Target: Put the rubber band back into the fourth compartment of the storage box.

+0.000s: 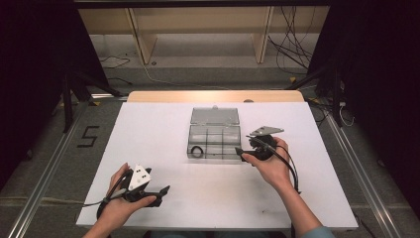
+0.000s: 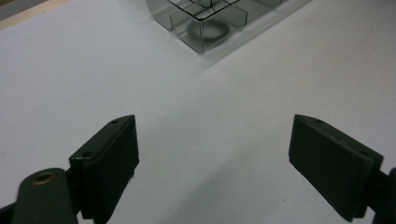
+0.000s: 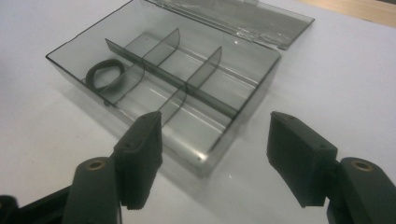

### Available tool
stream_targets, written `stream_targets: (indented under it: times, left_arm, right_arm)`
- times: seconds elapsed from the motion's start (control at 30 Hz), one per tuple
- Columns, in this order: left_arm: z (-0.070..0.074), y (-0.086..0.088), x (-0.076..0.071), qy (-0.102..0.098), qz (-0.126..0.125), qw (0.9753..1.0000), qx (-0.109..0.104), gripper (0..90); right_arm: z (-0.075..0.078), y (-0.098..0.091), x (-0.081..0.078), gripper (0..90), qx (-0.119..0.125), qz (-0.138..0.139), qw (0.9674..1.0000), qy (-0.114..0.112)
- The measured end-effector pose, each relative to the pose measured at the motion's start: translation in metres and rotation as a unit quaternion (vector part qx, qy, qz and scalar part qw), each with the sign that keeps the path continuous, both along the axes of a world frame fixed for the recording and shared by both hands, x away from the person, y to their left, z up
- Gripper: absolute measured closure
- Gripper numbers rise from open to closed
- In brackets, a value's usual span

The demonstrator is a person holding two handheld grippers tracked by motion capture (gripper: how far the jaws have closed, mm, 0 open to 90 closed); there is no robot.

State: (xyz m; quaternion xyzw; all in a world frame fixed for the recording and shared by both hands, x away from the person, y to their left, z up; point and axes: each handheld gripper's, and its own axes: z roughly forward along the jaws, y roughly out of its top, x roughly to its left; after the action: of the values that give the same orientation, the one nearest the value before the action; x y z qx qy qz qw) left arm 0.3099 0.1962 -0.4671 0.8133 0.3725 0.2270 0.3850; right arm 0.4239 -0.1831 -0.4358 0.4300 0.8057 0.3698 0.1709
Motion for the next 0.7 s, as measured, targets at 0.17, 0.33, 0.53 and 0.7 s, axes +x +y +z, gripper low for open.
stream_targets:
  times: [0.17,0.33,0.53,0.7]
  left_arm:
    - [0.000,0.001,0.000,-0.001,0.005,1.0000,0.000,15.3]
    - [0.000,0.001,0.000,-0.002,0.006,1.0000,0.000,15.3]
    - [0.000,0.002,0.001,0.000,0.006,1.0000,0.001,15.3]
    - [0.000,0.003,0.001,-0.001,0.009,1.0000,-0.001,15.4]
  right_arm:
    - [-0.001,-0.019,-0.012,32.0,0.009,-0.004,1.0000,0.003]
    - [-0.002,-0.035,-0.025,29.9,0.008,-0.006,1.0000,0.000]
    - [-0.007,-0.049,-0.038,29.2,0.015,-0.003,0.9999,0.002]
    - [-0.010,-0.057,-0.049,28.9,0.019,0.003,0.9998,0.003]
